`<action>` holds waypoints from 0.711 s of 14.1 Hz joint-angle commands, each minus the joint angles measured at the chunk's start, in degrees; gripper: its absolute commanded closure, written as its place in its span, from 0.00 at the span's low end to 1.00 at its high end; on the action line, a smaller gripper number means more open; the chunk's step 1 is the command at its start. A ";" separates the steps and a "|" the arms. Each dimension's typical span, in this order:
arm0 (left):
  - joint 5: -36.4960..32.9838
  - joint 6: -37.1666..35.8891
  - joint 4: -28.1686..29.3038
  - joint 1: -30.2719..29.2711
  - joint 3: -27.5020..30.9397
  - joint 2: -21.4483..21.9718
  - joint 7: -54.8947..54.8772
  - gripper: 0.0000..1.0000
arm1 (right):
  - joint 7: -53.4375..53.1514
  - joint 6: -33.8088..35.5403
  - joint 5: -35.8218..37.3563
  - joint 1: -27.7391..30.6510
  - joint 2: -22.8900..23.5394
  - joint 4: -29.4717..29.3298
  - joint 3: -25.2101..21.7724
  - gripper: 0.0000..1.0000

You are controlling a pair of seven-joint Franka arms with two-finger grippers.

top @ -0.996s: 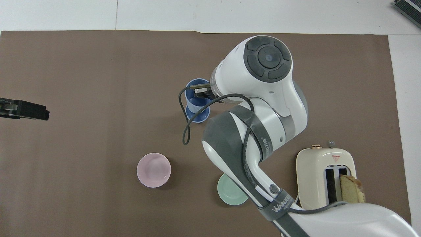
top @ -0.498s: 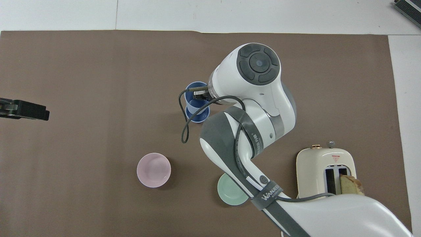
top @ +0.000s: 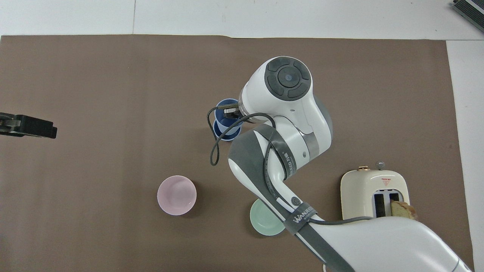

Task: Stack blue cups with both arms
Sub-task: 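Lower the blue cup into the placed cup with the right gripper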

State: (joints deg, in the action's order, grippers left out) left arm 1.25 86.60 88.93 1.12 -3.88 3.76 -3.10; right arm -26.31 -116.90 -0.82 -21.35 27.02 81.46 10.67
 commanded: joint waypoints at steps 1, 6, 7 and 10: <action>0.69 -0.03 1.51 -0.68 -0.43 1.25 0.29 0.00 | -0.24 -1.58 1.00 0.43 -0.12 1.07 0.49 1.00; 0.69 -0.03 1.51 -0.68 -0.43 1.25 0.29 0.00 | -0.24 -4.12 1.09 0.17 1.55 1.68 0.49 1.00; 0.69 -0.03 1.51 -0.68 -0.43 1.25 0.29 0.00 | -0.32 -4.04 1.00 0.08 1.55 2.12 0.49 1.00; 0.69 -0.03 1.51 -0.68 -0.43 1.25 0.20 0.00 | -0.50 -4.04 1.00 -0.09 1.55 3.35 0.49 1.00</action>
State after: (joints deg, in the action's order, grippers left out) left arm 1.25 86.60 88.94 1.12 -3.92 3.76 -3.10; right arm -26.31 -119.68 -0.76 -21.51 29.02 83.24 10.74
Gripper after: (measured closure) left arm 0.000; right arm 0.952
